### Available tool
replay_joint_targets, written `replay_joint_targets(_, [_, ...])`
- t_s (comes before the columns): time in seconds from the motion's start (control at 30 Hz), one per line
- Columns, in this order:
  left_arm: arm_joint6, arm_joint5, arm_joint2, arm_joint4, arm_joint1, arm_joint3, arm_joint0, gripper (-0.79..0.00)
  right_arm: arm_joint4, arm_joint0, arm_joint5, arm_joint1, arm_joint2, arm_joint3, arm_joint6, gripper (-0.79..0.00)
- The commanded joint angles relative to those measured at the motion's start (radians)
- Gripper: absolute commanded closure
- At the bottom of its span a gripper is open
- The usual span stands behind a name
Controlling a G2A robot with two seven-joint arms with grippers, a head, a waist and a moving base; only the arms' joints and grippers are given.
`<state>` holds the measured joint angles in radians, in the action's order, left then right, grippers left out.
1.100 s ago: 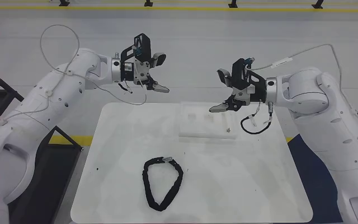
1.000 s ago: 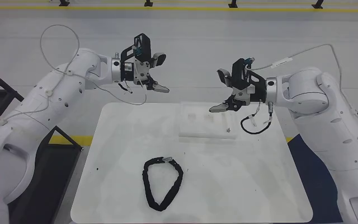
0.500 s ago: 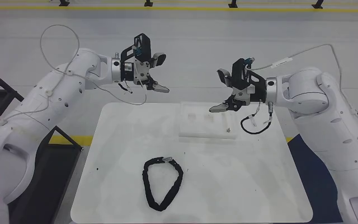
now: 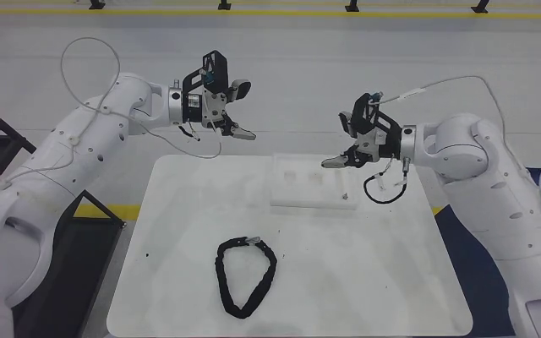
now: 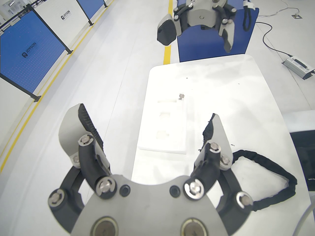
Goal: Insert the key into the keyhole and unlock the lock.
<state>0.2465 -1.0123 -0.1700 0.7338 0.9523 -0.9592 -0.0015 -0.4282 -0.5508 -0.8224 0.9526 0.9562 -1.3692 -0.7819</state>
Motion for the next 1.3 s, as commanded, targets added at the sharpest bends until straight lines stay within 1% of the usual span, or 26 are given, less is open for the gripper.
replay_joint_targets(0.0, [-0.001,0.0,0.0,-0.001,0.0,0.0,0.0,-0.785,0.005,0.008,0.024,0.003,-0.013,0.049,-0.021,-0.785])
replay_joint_targets(0.17, [-0.001,0.0,0.0,-0.001,0.0,0.0,0.0,-0.785,0.019,0.025,0.064,0.013,-0.042,0.149,-0.042,-0.785])
replay_joint_targets(0.33, [-0.001,0.0,0.0,-0.001,0.0,0.0,0.0,-0.785,0.012,0.023,0.125,0.023,-0.071,0.236,-0.053,-0.785])
replay_joint_targets(0.57, [-0.001,0.0,0.0,-0.001,0.0,0.0,0.0,-0.785,0.052,0.027,0.163,0.047,-0.113,0.366,-0.056,-0.785])
replay_joint_targets(0.73, [-0.001,0.0,0.0,-0.001,0.0,0.0,0.0,-0.785,0.081,0.044,0.271,0.077,-0.16,0.44,-0.083,-0.785])
replay_joint_targets(0.93, [-0.001,0.0,0.0,-0.001,0.0,0.0,0.0,-0.785,0.139,0.066,0.355,0.119,-0.217,0.502,-0.136,-0.785])
replay_joint_targets(1.0, [-0.001,0.0,0.0,-0.001,0.0,0.0,0.0,-0.785,0.161,0.076,0.416,0.135,-0.232,0.535,-0.159,-0.785])
replay_joint_targets(1.1, [-0.001,0.0,0.0,-0.001,0.0,0.0,0.0,-0.785,0.14,0.098,0.525,0.158,-0.266,0.563,-0.19,-0.785])
replay_joint_targets(1.27, [-0.001,0.0,0.0,-0.001,0.0,0.0,0.0,-0.785,0.147,0.116,0.638,0.193,-0.298,0.616,-0.2,-0.785])
